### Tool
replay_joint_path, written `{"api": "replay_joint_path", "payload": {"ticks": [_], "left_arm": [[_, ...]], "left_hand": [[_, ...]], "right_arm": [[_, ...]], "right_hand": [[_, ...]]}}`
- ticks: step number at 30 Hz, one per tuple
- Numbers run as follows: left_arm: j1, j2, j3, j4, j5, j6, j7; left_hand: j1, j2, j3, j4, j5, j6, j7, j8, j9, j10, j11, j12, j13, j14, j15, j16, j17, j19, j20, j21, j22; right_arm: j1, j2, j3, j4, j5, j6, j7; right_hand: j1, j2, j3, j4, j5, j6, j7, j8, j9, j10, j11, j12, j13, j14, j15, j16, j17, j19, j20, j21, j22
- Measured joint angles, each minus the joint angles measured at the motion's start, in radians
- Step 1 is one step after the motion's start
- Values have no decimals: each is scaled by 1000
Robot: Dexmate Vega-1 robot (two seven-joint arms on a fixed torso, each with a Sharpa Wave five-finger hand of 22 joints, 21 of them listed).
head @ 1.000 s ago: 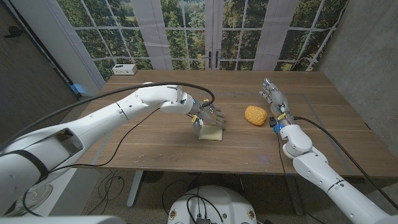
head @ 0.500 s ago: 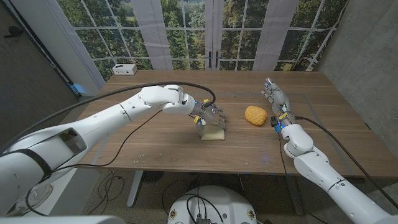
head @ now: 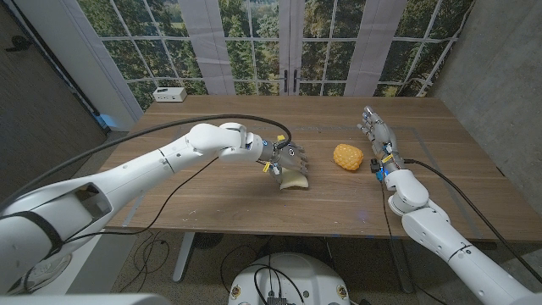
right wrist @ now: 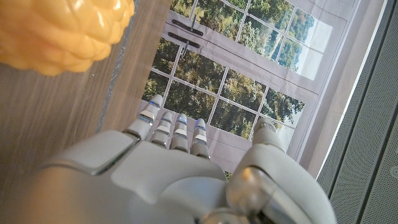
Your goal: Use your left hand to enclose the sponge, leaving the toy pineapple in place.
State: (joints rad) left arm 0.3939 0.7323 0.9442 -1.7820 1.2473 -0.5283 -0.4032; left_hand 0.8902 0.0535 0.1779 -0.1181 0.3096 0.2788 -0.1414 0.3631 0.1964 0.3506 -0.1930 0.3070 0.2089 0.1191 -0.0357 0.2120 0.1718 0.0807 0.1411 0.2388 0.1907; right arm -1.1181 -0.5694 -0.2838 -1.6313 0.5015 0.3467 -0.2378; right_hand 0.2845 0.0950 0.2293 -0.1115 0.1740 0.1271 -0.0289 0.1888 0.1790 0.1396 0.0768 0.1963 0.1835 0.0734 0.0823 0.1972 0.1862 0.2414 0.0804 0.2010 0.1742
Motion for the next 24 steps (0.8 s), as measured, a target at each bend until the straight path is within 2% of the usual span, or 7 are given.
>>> {"api": "replay_joint_path", "payload": {"ticks": [2,3,13,24], "left_arm": [[6,4,-5,-9,6,12,5],[13,9,-12,-18,14,26,10],[55,21,-65,-70,35,143,32],[79,26,-97,-108,36,221,15]], "left_hand": [[0,0,1,-5,0,70,-58,9,3,2,-2,-4,0,4,-4,0,0,0,0,0,0],[0,0,2,-6,0,76,-62,11,3,4,-3,-4,0,5,-5,0,0,0,0,0,0],[0,0,2,-6,-18,72,-66,-5,-1,5,-5,-16,0,7,-3,-7,0,6,-6,0,0],[0,0,-2,-10,-32,72,-66,-8,-1,9,-2,-31,0,11,0,-7,0,5,-5,0,0]], "right_arm": [[0,-1,0,0,0,1,1],[1,-2,1,0,0,1,2],[10,-7,1,-2,1,3,16],[30,-8,-7,10,5,9,43]], "right_hand": [[0,0,0,0,0,4,-4,0,0,0,0,0,0,0,0,0,0,0,0,0,0],[0,0,0,0,0,4,-4,0,0,0,0,0,0,0,0,0,0,0,0,0,0],[0,0,0,0,0,4,-4,0,0,0,0,0,0,0,0,0,0,0,0,0,0],[0,0,0,0,0,3,-3,0,0,0,0,0,0,0,0,0,0,0,0,0,0]]}}
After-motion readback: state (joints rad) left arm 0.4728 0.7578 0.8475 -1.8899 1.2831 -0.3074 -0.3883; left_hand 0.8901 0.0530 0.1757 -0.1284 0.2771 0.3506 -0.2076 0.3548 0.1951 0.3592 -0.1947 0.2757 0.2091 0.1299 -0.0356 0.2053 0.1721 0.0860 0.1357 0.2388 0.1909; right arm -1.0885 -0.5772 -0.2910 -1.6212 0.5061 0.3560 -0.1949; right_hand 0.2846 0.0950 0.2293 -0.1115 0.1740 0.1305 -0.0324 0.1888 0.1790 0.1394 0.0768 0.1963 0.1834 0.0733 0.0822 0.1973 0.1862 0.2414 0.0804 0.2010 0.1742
